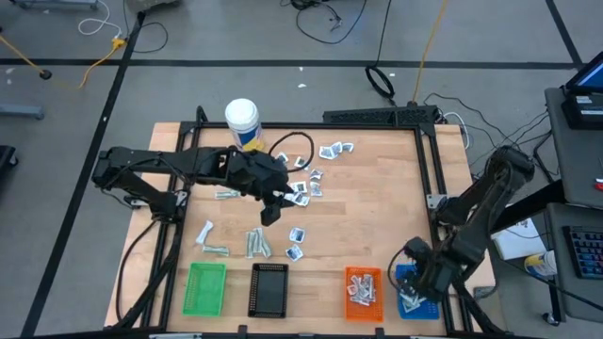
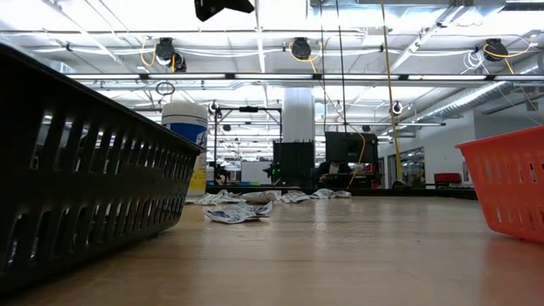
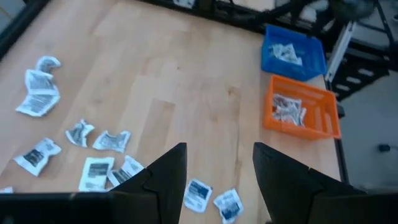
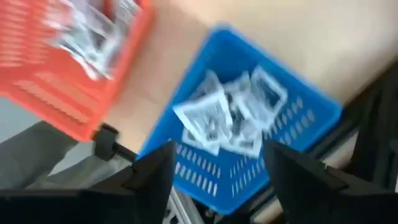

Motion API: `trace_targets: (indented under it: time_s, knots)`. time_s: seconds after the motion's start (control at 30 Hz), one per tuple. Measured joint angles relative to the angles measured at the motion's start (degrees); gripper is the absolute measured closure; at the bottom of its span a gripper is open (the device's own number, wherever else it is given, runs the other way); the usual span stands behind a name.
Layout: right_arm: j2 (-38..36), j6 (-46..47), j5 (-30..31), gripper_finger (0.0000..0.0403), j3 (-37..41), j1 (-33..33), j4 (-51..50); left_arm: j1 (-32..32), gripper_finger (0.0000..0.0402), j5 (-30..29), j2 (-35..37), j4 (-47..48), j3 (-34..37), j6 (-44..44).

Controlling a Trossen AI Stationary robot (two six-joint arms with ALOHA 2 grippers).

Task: Pick & Place First Aid Supplies
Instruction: Put the alcohol pad into the blue bin

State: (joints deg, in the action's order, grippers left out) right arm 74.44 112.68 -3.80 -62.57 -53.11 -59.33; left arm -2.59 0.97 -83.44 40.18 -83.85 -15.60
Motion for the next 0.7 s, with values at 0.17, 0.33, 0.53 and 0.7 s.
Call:
trace_targets:
  time_s: [0.17,0.33,0.53,0.7]
  knots:
    - [-5.67,-12.34,18.45,0.0152,0.00,5.15,1.89,0.00,0.0215,1.49,0.00,1.98,0.00,0.29]
    - [-9.85,-32.81,38.08,0.0156,0.00,12.29,10.60,0.00,0.0215,1.58,0.00,3.52,0.00,0.25]
    - [-11.43,-65.40,44.24,0.0160,0.00,21.30,27.86,0.00,0.0215,2.54,0.00,3.81,0.00,-0.04]
    - [-11.41,-84.78,44.12,0.0160,0.00,26.08,40.73,-0.55,0.0215,5.06,-0.87,5.84,-0.04,2.91]
